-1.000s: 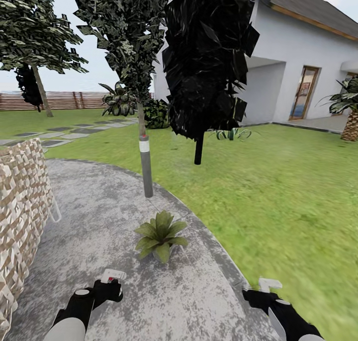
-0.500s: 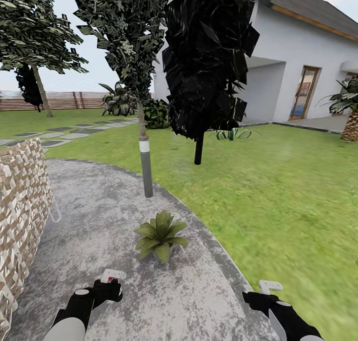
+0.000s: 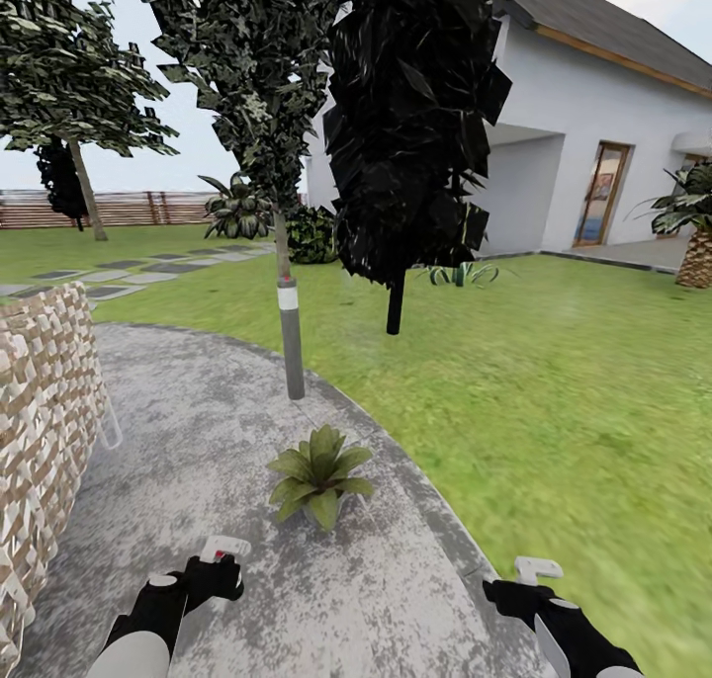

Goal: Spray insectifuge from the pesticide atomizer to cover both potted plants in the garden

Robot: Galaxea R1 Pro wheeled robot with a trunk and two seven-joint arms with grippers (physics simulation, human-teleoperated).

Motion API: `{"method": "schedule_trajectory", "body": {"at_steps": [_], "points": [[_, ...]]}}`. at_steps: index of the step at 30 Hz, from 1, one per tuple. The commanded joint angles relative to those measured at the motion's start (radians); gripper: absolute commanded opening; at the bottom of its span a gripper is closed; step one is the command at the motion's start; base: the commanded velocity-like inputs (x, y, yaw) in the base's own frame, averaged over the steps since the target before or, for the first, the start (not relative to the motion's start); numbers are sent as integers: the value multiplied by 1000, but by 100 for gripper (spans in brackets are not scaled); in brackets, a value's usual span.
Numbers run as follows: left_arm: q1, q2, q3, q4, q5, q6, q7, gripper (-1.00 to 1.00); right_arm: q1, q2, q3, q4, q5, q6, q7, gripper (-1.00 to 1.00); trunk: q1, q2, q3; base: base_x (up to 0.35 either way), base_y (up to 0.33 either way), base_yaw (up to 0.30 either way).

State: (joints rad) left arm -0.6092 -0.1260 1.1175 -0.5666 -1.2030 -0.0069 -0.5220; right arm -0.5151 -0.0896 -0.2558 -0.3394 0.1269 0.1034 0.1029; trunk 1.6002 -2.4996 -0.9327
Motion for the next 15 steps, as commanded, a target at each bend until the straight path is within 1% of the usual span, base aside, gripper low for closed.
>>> {"method": "schedule_trajectory", "body": {"at_steps": [1,4,6,15], "points": [[-2,-1,8,-3,-6,-1,-7,-100,0,1,-9,-3,11,5,7,100,-4,7,2,0,0,0],[-2,1,7,-3,-6,-1,-8,-100,0,1,-9,-7,10,5,8,100,-15,28,12,0,0,14],[-3,2,7,-5,-6,-1,-8,-100,0,0,-10,-7,10,5,9,100,-23,42,18,0,0,128],[-3,6,7,-7,-6,-1,-9,-100,1,-1,-10,-4,10,5,6,100,-58,105,46,0,0,242]]}}
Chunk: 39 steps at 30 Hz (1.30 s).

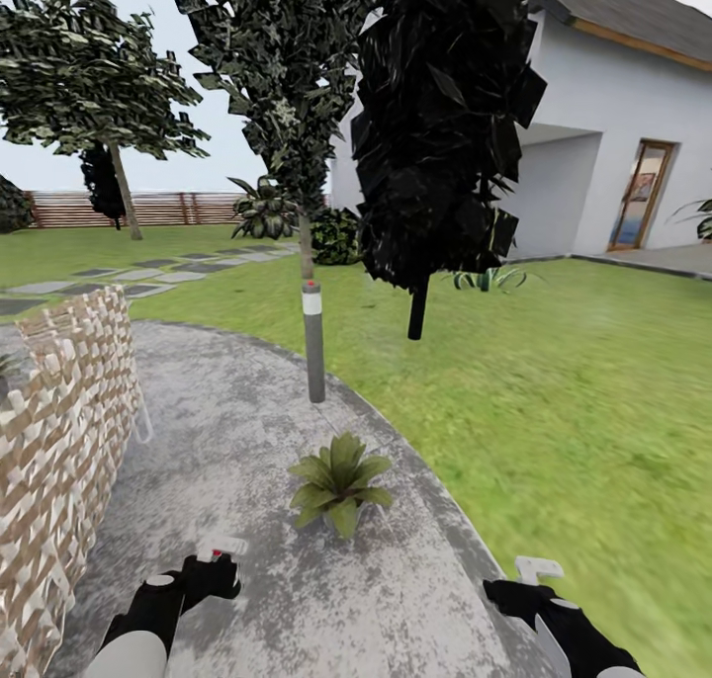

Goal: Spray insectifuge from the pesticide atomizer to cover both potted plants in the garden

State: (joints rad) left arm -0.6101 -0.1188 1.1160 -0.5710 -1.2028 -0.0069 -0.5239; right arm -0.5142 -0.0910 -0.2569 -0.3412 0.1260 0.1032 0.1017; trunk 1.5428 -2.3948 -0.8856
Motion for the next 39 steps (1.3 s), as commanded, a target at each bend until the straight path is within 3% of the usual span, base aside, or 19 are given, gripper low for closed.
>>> {"method": "schedule_trajectory", "body": {"at_steps": [1,39], "points": [[-2,-1,8,-8,-6,-1,-7,-100,-1,1,-8,-2,11,6,7,100,-4,7,2,0,0,254],[-1,-4,10,-35,-6,-1,-8,-100,-1,1,-8,-2,9,6,8,100,-150,273,121,0,0,11]]}}
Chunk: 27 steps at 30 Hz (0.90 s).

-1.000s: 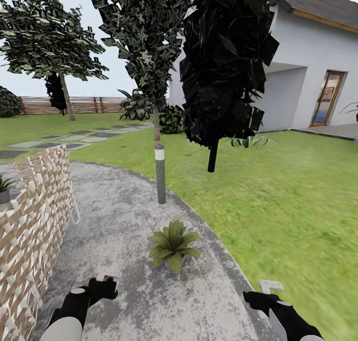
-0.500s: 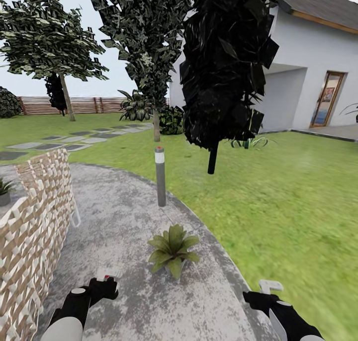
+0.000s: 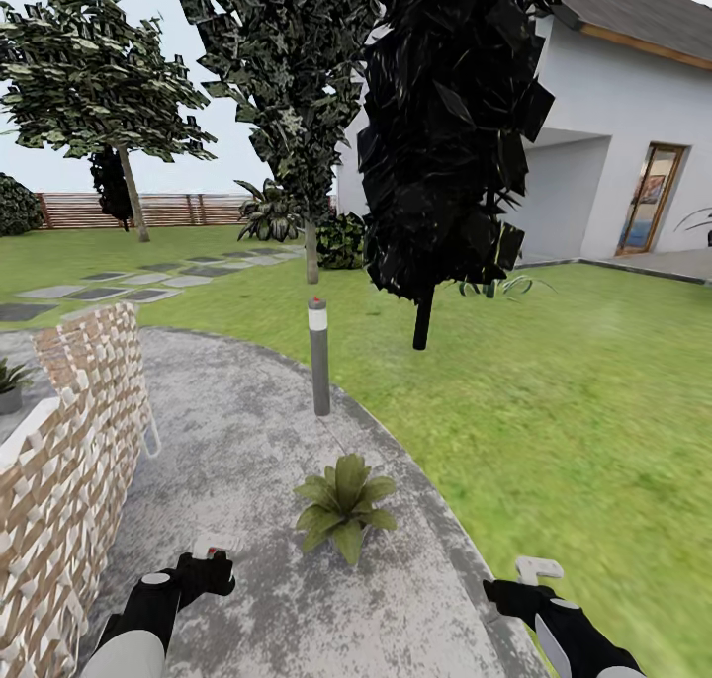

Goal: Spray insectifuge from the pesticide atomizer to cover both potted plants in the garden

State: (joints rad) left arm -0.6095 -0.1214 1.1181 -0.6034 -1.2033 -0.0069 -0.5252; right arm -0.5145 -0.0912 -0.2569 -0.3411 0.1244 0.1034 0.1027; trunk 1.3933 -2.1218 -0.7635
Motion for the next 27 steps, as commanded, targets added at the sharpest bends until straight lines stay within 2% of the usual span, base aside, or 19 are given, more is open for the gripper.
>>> {"method": "schedule_trajectory", "body": {"at_steps": [1,8,16,27], "points": [[-1,-1,8,-3,-5,-1,-7,-100,0,1,-9,-2,11,5,8,100,-4,7,2,0,0,0],[-1,-1,8,-3,-5,-1,-7,-100,-1,0,-9,-2,11,5,7,100,-31,56,24,0,0,-11],[-2,-1,8,-3,-6,-1,-7,-100,-1,1,-9,-4,11,5,5,100,-62,112,49,0,0,-130],[-2,-1,8,-3,-7,-1,-7,-100,-1,1,-9,-3,11,5,5,100,-104,189,84,0,0,-6]]}}
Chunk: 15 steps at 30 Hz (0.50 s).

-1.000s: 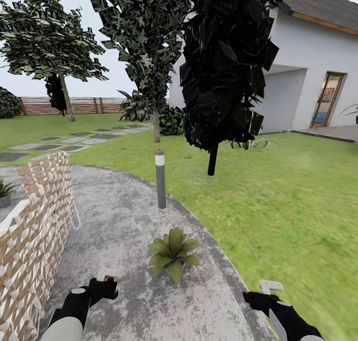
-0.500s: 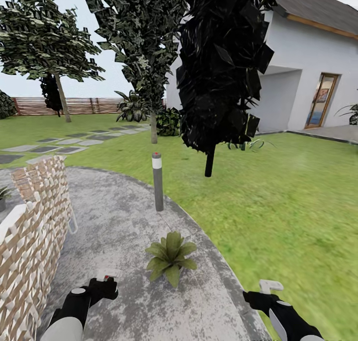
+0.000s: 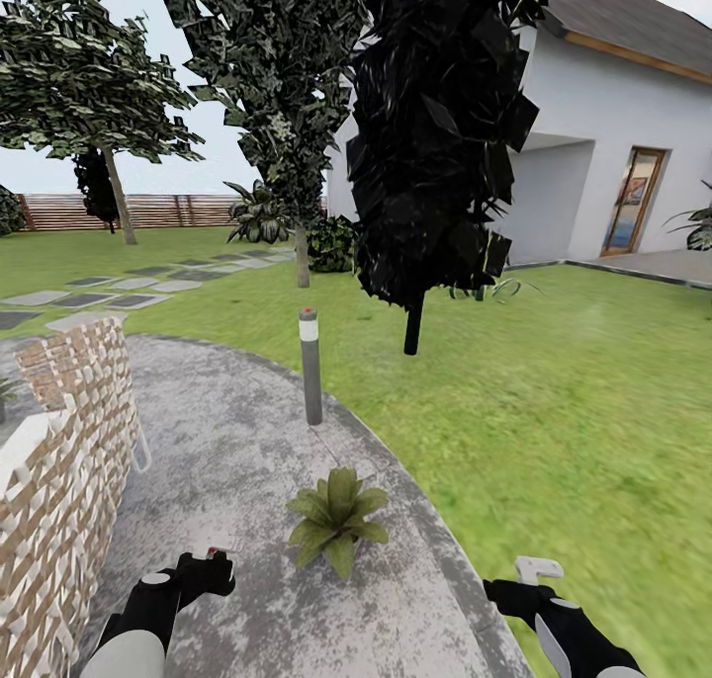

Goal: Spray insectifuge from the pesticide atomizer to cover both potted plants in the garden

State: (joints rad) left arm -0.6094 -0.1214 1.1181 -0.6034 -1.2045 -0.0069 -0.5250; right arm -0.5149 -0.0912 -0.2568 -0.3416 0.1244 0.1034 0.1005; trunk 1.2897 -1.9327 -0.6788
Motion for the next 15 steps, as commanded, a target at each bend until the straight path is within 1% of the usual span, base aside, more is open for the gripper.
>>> {"method": "schedule_trajectory", "body": {"at_steps": [1,6,15], "points": [[-2,-1,8,-2,-6,-1,-7,-100,0,1,-9,-2,11,5,8,100,-4,7,2,0,0,-27],[-2,-1,8,-2,-5,-1,-7,-100,0,1,-9,-3,11,5,8,100,-23,42,22,0,0,-106],[-2,-3,8,-2,-6,-1,-7,-100,0,0,-9,-2,11,5,9,100,-23,42,23,0,0,-17]]}}
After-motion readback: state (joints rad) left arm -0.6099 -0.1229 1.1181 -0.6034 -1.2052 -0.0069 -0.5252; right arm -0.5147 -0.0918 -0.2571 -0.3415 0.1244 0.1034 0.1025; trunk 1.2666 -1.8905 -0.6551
